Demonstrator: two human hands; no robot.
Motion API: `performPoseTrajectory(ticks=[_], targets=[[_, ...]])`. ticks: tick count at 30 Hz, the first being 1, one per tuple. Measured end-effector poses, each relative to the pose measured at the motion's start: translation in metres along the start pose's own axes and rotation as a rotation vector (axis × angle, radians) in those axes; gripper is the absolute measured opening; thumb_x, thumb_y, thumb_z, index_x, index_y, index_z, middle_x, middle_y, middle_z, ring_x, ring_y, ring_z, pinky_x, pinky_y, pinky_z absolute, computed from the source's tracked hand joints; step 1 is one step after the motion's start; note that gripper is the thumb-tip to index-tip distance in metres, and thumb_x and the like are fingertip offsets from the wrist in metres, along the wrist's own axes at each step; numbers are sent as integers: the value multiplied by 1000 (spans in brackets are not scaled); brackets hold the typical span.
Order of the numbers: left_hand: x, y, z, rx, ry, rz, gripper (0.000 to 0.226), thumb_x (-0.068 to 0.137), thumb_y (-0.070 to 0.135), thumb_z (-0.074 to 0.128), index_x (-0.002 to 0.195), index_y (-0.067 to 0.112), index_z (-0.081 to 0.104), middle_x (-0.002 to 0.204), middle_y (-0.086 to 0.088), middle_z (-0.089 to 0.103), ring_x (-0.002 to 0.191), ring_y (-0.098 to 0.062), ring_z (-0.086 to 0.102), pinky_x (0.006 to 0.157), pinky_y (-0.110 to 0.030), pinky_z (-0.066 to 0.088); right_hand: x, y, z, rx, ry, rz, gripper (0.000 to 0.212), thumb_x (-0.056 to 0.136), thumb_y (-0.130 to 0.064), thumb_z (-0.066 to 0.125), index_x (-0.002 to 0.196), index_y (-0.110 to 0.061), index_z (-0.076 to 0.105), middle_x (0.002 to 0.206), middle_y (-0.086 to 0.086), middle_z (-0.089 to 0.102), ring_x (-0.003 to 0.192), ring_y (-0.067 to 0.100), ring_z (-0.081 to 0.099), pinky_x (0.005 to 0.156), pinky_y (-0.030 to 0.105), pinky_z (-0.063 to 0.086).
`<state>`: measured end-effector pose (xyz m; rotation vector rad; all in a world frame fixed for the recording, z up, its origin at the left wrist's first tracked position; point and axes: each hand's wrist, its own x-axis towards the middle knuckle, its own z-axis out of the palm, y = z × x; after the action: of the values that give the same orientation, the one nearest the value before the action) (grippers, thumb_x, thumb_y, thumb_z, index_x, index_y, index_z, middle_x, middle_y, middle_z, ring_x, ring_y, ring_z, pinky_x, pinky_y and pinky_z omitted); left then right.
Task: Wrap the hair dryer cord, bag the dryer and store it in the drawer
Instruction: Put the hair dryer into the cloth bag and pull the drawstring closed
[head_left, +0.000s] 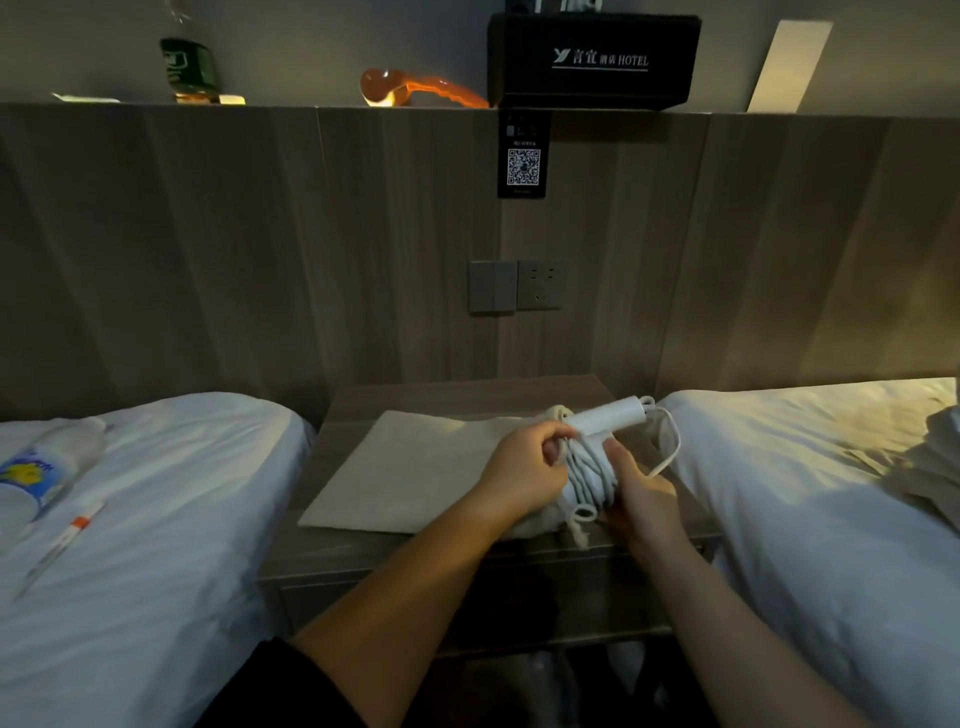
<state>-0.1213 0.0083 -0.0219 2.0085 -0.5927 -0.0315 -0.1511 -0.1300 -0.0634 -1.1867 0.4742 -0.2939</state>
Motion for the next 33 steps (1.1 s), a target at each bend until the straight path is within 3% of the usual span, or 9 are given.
performPoseTrajectory(ticks=[2, 6, 10, 14, 17, 21, 27, 30, 33], targets=[[5, 1, -4, 46, -39, -48, 35, 85, 15, 54, 119, 25, 53, 80, 6, 53, 75, -11, 52, 70, -25, 44, -3, 4, 1, 13, 6, -24, 37, 82, -34, 66, 100, -1, 67, 93, 19, 71, 87, 30, 69, 74, 39, 56], [26, 3, -13, 318, 111, -163, 32, 86, 42, 53, 111, 21, 51, 91, 1, 57, 82, -18, 54, 70, -31, 41, -1, 11, -1, -62, -28, -46, 45, 78, -42, 68, 102, -5, 69, 96, 16, 73, 91, 29, 70, 88, 47, 54], [57, 3, -18, 387, 147, -280, 37, 85, 45, 54, 106, 15, 59, 110, -5, 62, 102, -26, 58, 81, -33, 44, 3, 15, -3, -178, -77, -80, 53, 68, -52, 70, 102, -12, 70, 94, 10, 75, 92, 25, 70, 91, 49, 53], [76, 3, -17, 446, 60, -381, 42, 84, 45, 57, 95, 6, 64, 105, -13, 66, 95, -30, 63, 70, -29, 42, 10, 14, -8, -174, -111, -48, 66, 54, -59, 74, 101, -12, 71, 94, 12, 75, 93, 29, 70, 91, 52, 52], [83, 4, -15, 462, 31, -394, 35, 83, 44, 60, 89, 9, 61, 102, -12, 65, 92, -29, 63, 71, -31, 47, 7, 10, -9, -168, -133, -38, 54, 69, -44, 72, 108, -7, 67, 98, 17, 73, 95, 31, 69, 91, 50, 53], [86, 8, -15, 621, 96, -320, 29, 86, 37, 58, 91, 9, 68, 99, -9, 68, 84, -26, 62, 66, -31, 44, 6, 8, -11, -158, -193, -49, 28, 87, -25, 61, 105, -4, 66, 103, 22, 70, 95, 31, 67, 85, 41, 54], [80, 24, 7, 516, 2, -20, 27, 91, 30, 53, 85, 11, 71, 83, -4, 66, 75, -19, 59, 58, -27, 40, 4, 10, -13, -136, -217, -75, 15, 88, -21, 59, 96, -10, 67, 105, 25, 68, 100, 36, 65, 91, 46, 50], [70, 25, 16, 550, -73, 103, 26, 91, 29, 52, 91, 10, 70, 98, -7, 62, 90, -20, 55, 71, -31, 41, 3, 13, -13, -95, -159, -75, 15, 85, -24, 64, 95, -14, 67, 102, 20, 70, 101, 35, 66, 95, 49, 50], [58, 16, 15, 546, -90, 112, 32, 87, 22, 55, 118, 16, 62, 121, -6, 53, 115, -21, 44, 93, -34, 40, 2, 15, -9, -72, -90, -68, 28, 80, -32, 69, 100, -13, 66, 99, 15, 71, 96, 29, 68, 93, 47, 52]])
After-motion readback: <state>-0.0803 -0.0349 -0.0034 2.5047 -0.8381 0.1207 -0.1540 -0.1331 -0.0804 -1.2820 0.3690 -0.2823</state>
